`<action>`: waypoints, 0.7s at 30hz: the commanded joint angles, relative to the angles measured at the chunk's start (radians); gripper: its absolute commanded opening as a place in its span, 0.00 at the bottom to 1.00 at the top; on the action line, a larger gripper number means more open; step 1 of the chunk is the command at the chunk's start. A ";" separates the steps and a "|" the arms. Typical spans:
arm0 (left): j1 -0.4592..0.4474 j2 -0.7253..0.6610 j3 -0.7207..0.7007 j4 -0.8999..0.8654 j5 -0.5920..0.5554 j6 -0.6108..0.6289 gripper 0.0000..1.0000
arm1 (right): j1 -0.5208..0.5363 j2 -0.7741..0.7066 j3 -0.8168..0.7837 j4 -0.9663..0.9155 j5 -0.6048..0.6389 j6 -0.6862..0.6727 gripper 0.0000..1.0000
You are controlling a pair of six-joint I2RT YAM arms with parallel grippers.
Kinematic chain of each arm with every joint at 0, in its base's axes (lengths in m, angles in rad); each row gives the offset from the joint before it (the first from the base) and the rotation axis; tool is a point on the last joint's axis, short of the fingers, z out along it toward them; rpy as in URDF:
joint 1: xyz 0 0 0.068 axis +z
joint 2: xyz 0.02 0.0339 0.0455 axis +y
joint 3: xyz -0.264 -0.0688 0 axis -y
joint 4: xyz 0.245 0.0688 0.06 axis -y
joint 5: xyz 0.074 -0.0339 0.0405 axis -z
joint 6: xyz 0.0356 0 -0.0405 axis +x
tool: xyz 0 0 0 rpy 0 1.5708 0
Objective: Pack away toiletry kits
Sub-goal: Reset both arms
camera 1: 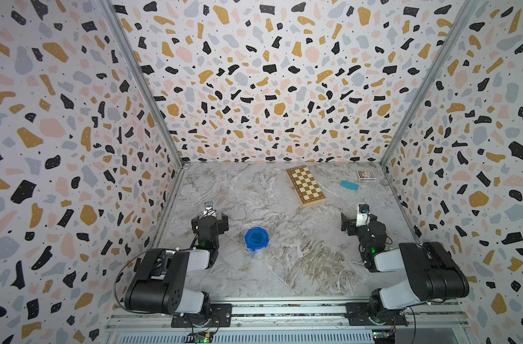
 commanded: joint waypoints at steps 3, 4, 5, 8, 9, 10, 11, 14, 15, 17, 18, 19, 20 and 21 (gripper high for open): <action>0.010 0.001 0.028 0.016 0.018 -0.013 0.99 | -0.002 -0.010 0.012 0.025 -0.005 0.007 1.00; 0.013 -0.002 0.024 0.016 0.023 -0.015 0.99 | -0.003 -0.010 0.013 0.024 -0.004 0.007 1.00; 0.013 -0.009 0.023 0.009 0.022 -0.016 0.99 | -0.001 -0.009 0.013 0.025 -0.005 0.007 1.00; 0.014 -0.010 0.024 0.006 0.021 -0.017 0.99 | -0.002 -0.010 0.012 0.024 -0.005 0.007 1.00; 0.013 -0.011 0.025 0.005 0.022 -0.017 0.99 | -0.002 -0.010 0.012 0.024 -0.005 0.007 1.00; 0.013 -0.010 0.025 0.003 0.022 -0.017 0.99 | -0.001 -0.010 0.012 0.025 -0.005 0.007 1.00; 0.015 -0.009 0.027 0.001 0.010 -0.025 0.99 | -0.002 -0.011 0.013 0.025 -0.005 0.007 1.00; 0.017 -0.044 -0.093 0.183 0.113 0.013 0.99 | -0.001 -0.011 0.012 0.027 -0.004 0.006 1.00; 0.012 -0.040 -0.142 0.282 0.107 0.021 0.99 | -0.002 -0.011 0.012 0.025 -0.004 0.006 1.00; 0.022 -0.012 -0.095 0.231 0.043 -0.015 0.99 | 0.000 -0.009 0.012 0.026 -0.003 0.005 1.00; 0.029 -0.007 -0.036 0.132 0.048 -0.023 0.99 | 0.000 -0.009 0.011 0.025 -0.002 0.005 1.00; 0.030 -0.020 0.012 0.008 0.071 -0.019 0.99 | 0.000 -0.011 0.011 0.025 -0.002 0.005 1.00; 0.022 -0.035 -0.011 0.043 0.105 0.008 0.99 | 0.000 -0.011 0.011 0.026 -0.002 0.006 1.00; 0.002 -0.030 -0.075 0.169 0.082 0.024 0.99 | -0.001 -0.011 0.010 0.026 -0.001 0.005 1.00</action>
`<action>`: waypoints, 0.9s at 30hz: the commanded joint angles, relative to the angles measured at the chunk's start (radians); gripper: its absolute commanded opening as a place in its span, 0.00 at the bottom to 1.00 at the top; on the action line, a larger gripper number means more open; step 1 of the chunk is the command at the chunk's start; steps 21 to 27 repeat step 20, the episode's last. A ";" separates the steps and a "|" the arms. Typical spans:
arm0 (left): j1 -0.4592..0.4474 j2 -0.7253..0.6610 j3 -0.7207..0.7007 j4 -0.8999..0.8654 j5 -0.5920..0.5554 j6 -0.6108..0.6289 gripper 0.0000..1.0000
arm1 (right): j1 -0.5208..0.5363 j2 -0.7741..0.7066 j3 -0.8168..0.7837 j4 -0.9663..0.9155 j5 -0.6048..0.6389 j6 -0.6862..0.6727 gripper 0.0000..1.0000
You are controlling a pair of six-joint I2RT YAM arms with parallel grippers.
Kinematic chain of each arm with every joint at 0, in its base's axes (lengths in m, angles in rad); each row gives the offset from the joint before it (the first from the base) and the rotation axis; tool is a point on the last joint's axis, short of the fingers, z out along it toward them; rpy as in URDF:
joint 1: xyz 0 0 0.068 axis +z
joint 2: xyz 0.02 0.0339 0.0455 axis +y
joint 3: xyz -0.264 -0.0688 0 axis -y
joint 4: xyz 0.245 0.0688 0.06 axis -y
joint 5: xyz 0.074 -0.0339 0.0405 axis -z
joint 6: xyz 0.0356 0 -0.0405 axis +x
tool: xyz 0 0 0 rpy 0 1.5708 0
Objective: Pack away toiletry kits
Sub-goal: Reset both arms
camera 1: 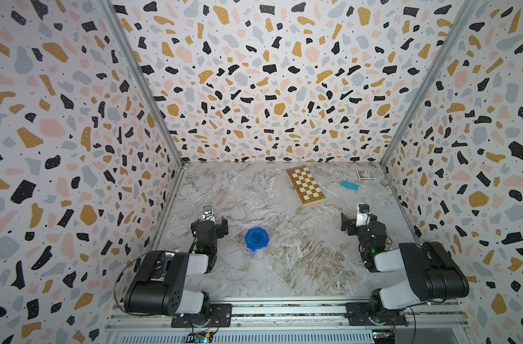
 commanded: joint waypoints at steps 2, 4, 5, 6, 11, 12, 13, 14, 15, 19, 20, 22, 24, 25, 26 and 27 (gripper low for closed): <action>-0.022 -0.001 -0.087 0.244 -0.048 0.011 0.99 | 0.000 -0.010 0.012 0.021 -0.002 0.005 1.00; 0.017 -0.005 -0.005 0.080 -0.039 -0.032 0.99 | -0.001 -0.010 0.011 0.021 -0.002 0.006 1.00; 0.024 -0.015 0.044 -0.029 -0.020 -0.038 0.99 | -0.001 -0.011 0.011 0.021 -0.001 0.005 1.00; 0.025 -0.008 0.072 -0.073 -0.014 -0.036 0.99 | 0.001 -0.011 0.010 0.023 -0.001 0.005 1.00; 0.025 0.004 0.083 -0.075 -0.010 -0.028 0.99 | 0.009 -0.013 0.010 0.022 0.020 0.007 1.00; 0.025 0.006 0.082 -0.069 -0.011 -0.027 0.99 | 0.003 -0.014 0.010 0.021 0.008 0.007 1.00; 0.025 0.000 0.082 -0.077 -0.009 -0.028 0.99 | 0.003 -0.013 0.010 0.023 0.010 0.006 1.00; 0.025 -0.003 0.083 -0.083 -0.009 -0.030 0.99 | 0.004 -0.010 0.015 0.016 0.008 0.008 1.00; 0.025 -0.002 0.084 -0.081 -0.010 -0.029 0.99 | 0.001 -0.005 0.022 0.007 0.005 0.009 1.00; 0.025 -0.002 0.085 -0.082 -0.010 -0.030 0.99 | -0.001 -0.013 0.015 0.014 0.003 0.007 1.00; 0.025 -0.002 0.085 -0.082 -0.010 -0.030 0.99 | -0.001 -0.014 0.012 0.021 0.003 0.007 1.00; 0.025 -0.002 0.085 -0.082 -0.010 -0.030 0.99 | -0.001 -0.014 0.012 0.021 0.003 0.007 1.00; 0.025 -0.002 0.085 -0.082 -0.010 -0.030 0.99 | -0.001 -0.014 0.012 0.021 0.003 0.007 1.00; 0.025 -0.002 0.085 -0.082 -0.010 -0.030 0.99 | -0.001 -0.014 0.012 0.021 0.003 0.007 1.00; 0.025 -0.002 0.085 -0.082 -0.010 -0.030 0.99 | -0.001 -0.014 0.012 0.021 0.003 0.007 1.00; 0.025 -0.002 0.085 -0.082 -0.010 -0.030 0.99 | -0.001 -0.014 0.012 0.021 0.003 0.007 1.00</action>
